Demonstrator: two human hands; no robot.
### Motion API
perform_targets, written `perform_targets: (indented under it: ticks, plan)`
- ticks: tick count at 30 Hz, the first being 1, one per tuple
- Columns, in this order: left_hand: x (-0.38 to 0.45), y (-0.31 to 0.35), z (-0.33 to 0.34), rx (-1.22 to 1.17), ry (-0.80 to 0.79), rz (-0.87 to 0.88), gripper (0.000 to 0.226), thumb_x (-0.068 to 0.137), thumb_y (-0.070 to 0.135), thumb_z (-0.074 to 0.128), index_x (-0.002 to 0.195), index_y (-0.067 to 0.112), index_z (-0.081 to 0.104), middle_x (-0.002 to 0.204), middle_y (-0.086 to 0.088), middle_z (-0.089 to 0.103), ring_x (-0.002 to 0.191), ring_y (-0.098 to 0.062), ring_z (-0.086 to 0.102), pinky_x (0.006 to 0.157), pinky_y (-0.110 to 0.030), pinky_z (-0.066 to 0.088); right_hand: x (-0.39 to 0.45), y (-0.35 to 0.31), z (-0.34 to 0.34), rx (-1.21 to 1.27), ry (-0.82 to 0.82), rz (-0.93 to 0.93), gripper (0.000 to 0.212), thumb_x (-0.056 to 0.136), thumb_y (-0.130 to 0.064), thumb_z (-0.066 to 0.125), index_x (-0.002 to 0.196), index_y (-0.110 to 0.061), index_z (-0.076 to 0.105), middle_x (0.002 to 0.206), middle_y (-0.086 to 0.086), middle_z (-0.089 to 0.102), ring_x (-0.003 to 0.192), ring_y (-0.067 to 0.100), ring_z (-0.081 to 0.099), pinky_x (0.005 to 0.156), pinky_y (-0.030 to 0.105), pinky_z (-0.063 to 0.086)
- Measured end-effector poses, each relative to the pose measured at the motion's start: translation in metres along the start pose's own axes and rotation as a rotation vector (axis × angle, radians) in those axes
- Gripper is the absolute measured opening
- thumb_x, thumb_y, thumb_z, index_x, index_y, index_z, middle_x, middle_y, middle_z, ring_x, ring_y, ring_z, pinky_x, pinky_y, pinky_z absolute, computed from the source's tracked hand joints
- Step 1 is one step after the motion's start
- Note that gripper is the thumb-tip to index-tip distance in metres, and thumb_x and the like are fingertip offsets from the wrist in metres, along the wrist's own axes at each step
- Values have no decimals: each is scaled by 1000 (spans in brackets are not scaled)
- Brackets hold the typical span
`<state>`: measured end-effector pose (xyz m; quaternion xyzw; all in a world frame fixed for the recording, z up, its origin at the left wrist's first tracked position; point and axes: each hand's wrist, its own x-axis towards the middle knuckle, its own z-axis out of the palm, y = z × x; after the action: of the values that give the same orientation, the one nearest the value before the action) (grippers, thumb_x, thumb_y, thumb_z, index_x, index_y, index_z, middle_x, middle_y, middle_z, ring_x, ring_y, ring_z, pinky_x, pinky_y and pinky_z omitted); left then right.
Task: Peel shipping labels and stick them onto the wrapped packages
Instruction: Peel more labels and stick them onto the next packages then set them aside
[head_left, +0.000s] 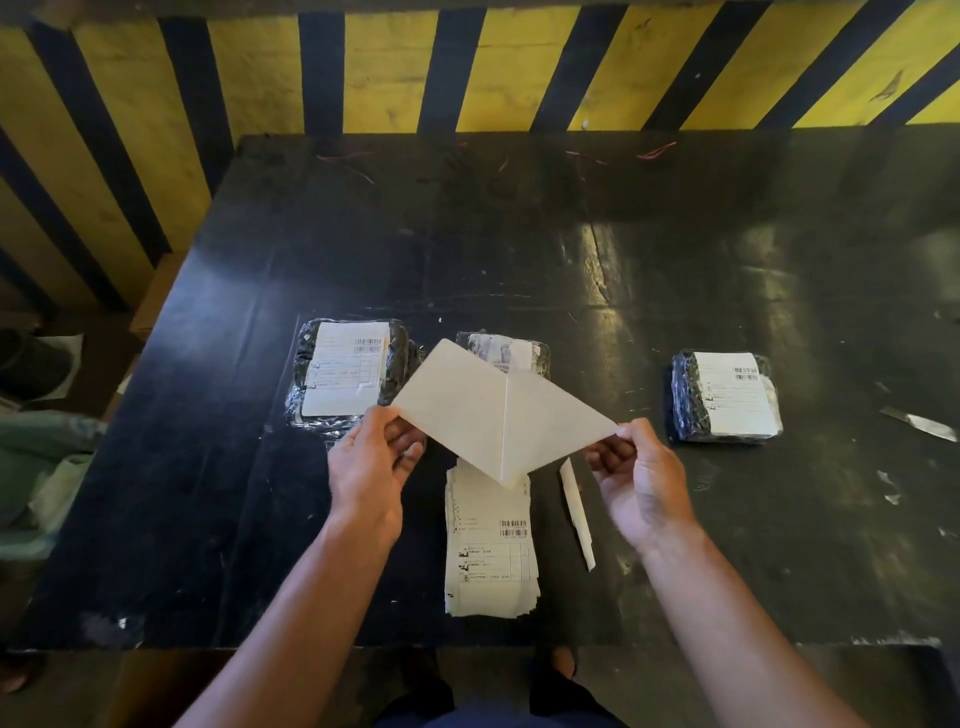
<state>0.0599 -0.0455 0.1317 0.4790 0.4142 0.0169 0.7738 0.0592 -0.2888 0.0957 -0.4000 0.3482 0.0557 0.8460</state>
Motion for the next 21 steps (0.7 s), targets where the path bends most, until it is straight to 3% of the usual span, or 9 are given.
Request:
perform_targets:
  ticks: [6, 10, 14, 18, 21]
  plan:
    - [16, 5, -8, -32, 70, 23, 6, 100, 14, 65, 100, 10, 69, 91, -4, 79, 79, -16, 73, 67, -24, 56, 19, -12, -40, 96, 143, -1, 13, 95, -7, 59, 83, -11, 60, 74, 6, 68, 72, 18, 62, 73, 30, 52]
    - [21, 17, -16, -42, 82, 69, 9, 99, 14, 64, 92, 13, 68, 81, 1, 78, 84, -17, 71, 76, -28, 56, 28, -32, -69, 126, 219, -104, 18, 97, -9, 56, 80, -15, 59, 63, -1, 67, 66, 13, 63, 71, 30, 51]
    - [22, 15, -24, 42, 4, 102, 8, 101, 14, 61, 94, 14, 66, 80, 2, 75, 80, -14, 69, 76, -27, 54, 38, -43, -90, -316, 207, -385, 18, 85, -12, 60, 68, -15, 63, 67, 0, 58, 66, 12, 54, 60, 29, 43]
    - [18, -5, -24, 114, -53, 64, 16, 103, 14, 59, 87, 17, 63, 78, 1, 69, 77, -14, 65, 75, -27, 52, 42, -30, -97, -846, 139, -585, 24, 83, -25, 62, 74, -3, 61, 74, 13, 64, 68, 12, 52, 61, 31, 42]
    - [11, -21, -21, 138, -89, 31, 16, 105, 15, 58, 90, 17, 64, 79, 1, 73, 76, -13, 67, 74, -28, 53, 53, -17, -100, -944, 156, -611, 21, 87, -18, 67, 70, -13, 56, 66, -2, 57, 58, 4, 47, 58, 30, 40]
